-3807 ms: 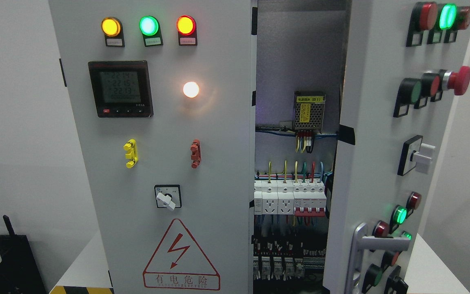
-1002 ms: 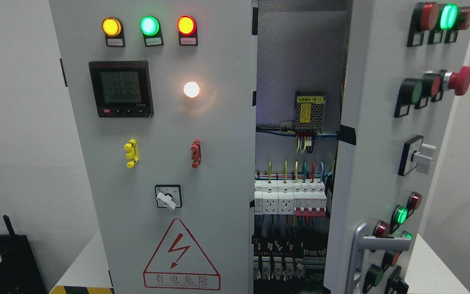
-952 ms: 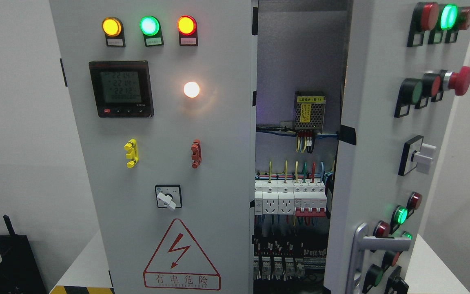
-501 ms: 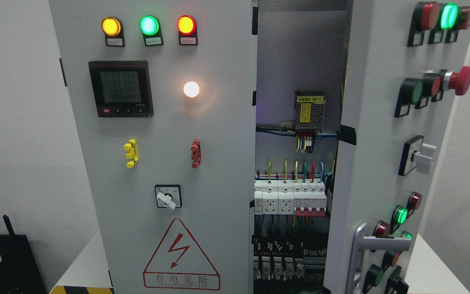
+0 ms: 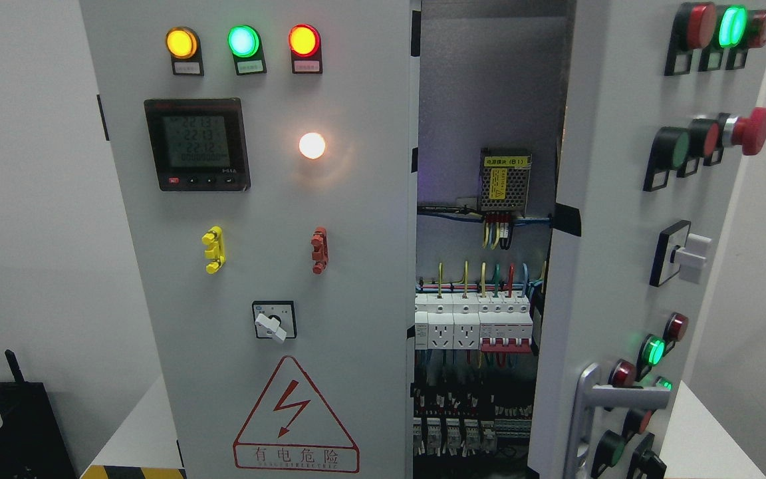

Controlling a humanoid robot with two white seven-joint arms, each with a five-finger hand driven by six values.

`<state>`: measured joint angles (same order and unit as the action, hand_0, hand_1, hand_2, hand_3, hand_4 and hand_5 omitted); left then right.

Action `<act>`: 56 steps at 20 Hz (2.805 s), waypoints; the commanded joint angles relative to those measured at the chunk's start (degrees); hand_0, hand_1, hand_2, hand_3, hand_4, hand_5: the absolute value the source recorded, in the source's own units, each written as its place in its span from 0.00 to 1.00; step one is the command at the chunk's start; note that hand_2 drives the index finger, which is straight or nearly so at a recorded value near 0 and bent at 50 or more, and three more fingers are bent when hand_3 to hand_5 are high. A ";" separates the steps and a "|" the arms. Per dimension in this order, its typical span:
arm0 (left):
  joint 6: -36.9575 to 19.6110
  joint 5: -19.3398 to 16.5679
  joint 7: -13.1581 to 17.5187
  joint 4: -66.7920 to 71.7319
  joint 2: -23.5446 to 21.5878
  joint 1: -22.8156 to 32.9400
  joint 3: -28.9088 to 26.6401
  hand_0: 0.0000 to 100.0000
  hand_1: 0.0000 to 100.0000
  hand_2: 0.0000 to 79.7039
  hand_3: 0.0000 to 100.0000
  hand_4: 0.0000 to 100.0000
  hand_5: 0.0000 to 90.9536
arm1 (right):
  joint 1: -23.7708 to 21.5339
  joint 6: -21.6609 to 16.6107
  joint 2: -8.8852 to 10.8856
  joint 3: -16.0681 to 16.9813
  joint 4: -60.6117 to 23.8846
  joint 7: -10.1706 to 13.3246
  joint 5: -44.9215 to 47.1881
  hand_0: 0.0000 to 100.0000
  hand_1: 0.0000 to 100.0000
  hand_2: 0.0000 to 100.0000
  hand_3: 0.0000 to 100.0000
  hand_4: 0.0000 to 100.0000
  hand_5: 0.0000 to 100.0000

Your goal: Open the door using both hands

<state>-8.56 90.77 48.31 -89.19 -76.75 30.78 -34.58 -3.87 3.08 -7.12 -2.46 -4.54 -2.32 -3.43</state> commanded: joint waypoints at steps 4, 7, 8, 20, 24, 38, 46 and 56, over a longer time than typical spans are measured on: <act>0.03 -0.50 -0.41 -7.39 -7.27 -35.16 43.33 0.00 0.00 0.00 0.00 0.00 0.00 | 0.00 -0.01 0.00 0.00 -0.03 -0.05 0.00 0.38 0.00 0.00 0.00 0.00 0.00; 0.03 -1.03 -0.41 -7.84 -6.40 -41.57 52.39 0.00 0.00 0.00 0.00 0.00 0.00 | 0.00 -0.01 0.00 0.00 -0.03 -0.05 0.00 0.38 0.00 0.00 0.00 0.00 0.00; 0.12 -1.12 -0.41 -7.75 -5.61 -44.64 55.81 0.00 0.00 0.00 0.00 0.00 0.00 | 0.00 -0.01 0.00 0.00 -0.03 -0.05 0.00 0.38 0.00 0.00 0.00 0.00 0.00; 5.04 -2.35 -1.29 -8.81 5.82 -74.95 84.21 0.00 0.00 0.00 0.00 0.00 0.00 | 0.00 -0.01 0.00 0.00 -0.03 -0.05 0.00 0.38 0.00 0.00 0.00 0.00 0.00; 6.79 -2.26 -1.29 -8.19 9.68 -85.24 92.21 0.00 0.00 0.00 0.00 0.00 0.00 | 0.00 -0.01 0.00 0.00 0.06 -0.05 0.00 0.38 0.00 0.00 0.00 0.00 0.00; 10.32 5.63 -2.16 -4.94 23.04 -117.94 117.00 0.00 0.00 0.00 0.00 0.00 0.00 | 0.00 -0.01 0.00 0.00 -0.03 -0.05 0.00 0.38 0.00 0.00 0.00 0.00 0.00; 10.23 8.90 -14.37 -0.11 35.08 -124.47 120.71 0.00 0.00 0.00 0.00 0.00 0.00 | 0.00 -0.01 0.00 0.00 0.06 -0.05 0.00 0.38 0.00 0.00 0.00 0.00 0.00; 10.49 8.46 -24.66 -0.02 47.04 -125.88 118.34 0.00 0.00 0.00 0.00 0.00 0.00 | 0.00 -0.01 0.00 0.00 -0.03 -0.05 0.00 0.38 0.00 0.00 0.00 0.00 0.00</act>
<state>1.78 99.19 26.03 -90.99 -42.38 -93.89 80.39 -3.87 3.08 -7.12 -2.46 -4.55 -2.41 -3.42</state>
